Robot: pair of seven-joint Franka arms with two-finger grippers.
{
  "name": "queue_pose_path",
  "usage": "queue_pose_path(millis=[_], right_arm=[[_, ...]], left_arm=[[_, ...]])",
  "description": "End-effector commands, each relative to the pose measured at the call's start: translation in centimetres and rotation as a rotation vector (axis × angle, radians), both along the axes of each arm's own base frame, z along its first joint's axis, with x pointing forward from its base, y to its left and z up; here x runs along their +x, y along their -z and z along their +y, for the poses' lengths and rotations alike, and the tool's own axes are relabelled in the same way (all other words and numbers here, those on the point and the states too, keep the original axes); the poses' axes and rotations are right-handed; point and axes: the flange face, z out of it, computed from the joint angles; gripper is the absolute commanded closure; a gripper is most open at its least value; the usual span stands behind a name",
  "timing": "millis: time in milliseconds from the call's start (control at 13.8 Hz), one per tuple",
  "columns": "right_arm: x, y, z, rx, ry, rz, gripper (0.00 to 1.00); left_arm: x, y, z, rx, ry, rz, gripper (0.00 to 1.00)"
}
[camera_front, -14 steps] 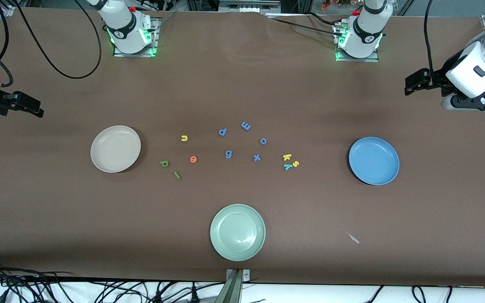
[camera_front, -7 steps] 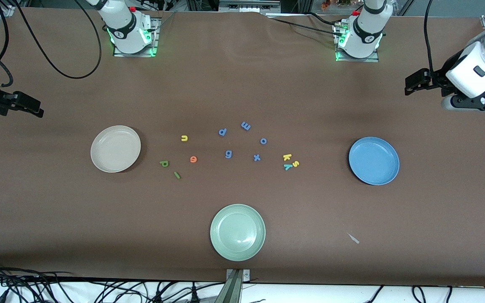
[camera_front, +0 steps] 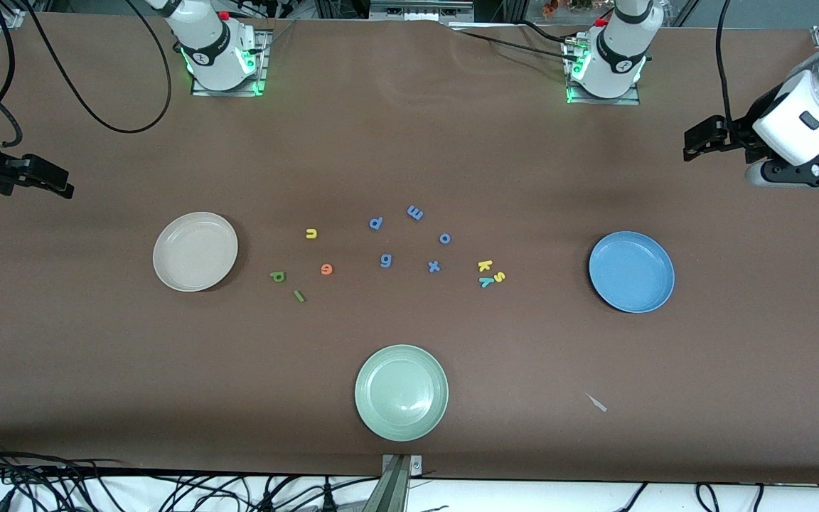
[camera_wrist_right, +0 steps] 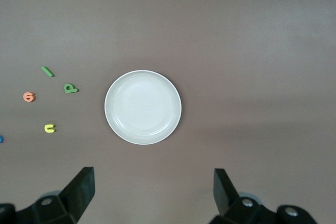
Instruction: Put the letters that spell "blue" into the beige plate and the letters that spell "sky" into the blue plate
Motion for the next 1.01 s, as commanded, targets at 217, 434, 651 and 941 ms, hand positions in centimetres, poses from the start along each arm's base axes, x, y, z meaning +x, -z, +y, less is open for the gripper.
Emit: queue_pose_path(millis=[217,434,651,941], right_arm=[[-0.27,-0.49,-0.14,-0.013,-0.013,0.004,0.00],[-0.28,-0.48,-0.06,-0.013,-0.014,0.005,0.00],[-0.25,-0.56,-0.06,-0.013,-0.014,0.002,0.00],[-0.27,-0.55,-0.06,-0.013,-0.016,0.004,0.00]], left_arm=[[0.31,-0.70,-0.59,-0.029,0.001,-0.002,0.00],[0.49,-1.26,-1.00,-0.029,0.008,-0.015,0.00],[0.46,-1.25,-1.10,-0.030,0.007,-0.014,0.00],[0.47,-1.32,-1.10,-0.030,0.007,-0.015,0.00]])
